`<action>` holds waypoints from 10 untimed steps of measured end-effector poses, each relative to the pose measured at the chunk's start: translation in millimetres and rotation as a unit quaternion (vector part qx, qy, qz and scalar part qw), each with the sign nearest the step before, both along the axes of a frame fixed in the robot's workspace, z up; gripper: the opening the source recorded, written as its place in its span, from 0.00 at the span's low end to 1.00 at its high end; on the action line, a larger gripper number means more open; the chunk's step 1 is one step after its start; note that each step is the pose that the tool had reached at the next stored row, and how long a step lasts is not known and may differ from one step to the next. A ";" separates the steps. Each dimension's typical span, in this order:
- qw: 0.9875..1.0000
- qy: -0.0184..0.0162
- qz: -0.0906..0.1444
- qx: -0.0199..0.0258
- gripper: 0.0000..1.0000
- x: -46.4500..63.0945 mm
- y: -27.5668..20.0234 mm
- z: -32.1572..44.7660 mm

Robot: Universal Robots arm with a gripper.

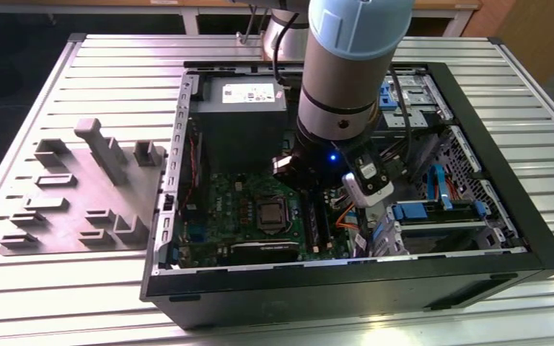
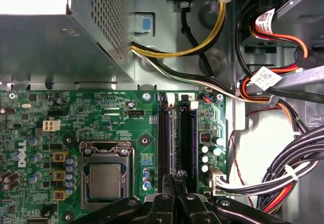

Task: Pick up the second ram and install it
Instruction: 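Insert the second ram into the second slot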

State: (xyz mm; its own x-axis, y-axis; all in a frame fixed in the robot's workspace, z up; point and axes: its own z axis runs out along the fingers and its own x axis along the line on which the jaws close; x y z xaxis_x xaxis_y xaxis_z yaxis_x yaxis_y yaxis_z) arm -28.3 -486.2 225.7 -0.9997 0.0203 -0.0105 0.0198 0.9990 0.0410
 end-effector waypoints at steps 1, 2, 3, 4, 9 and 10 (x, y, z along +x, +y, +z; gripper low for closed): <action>1.000 0.000 0.000 0.000 0.11 0.0 0.1 0.0; 1.000 0.000 0.000 0.000 0.11 0.0 0.1 0.0; 1.000 0.000 0.000 0.001 0.11 0.0 0.2 -0.1; 1.000 0.000 0.000 0.001 0.11 0.0 0.4 -0.3; 1.000 0.000 0.000 0.001 0.11 0.0 0.6 -1.8; 1.000 0.000 0.000 0.001 0.11 0.0 0.6 -2.3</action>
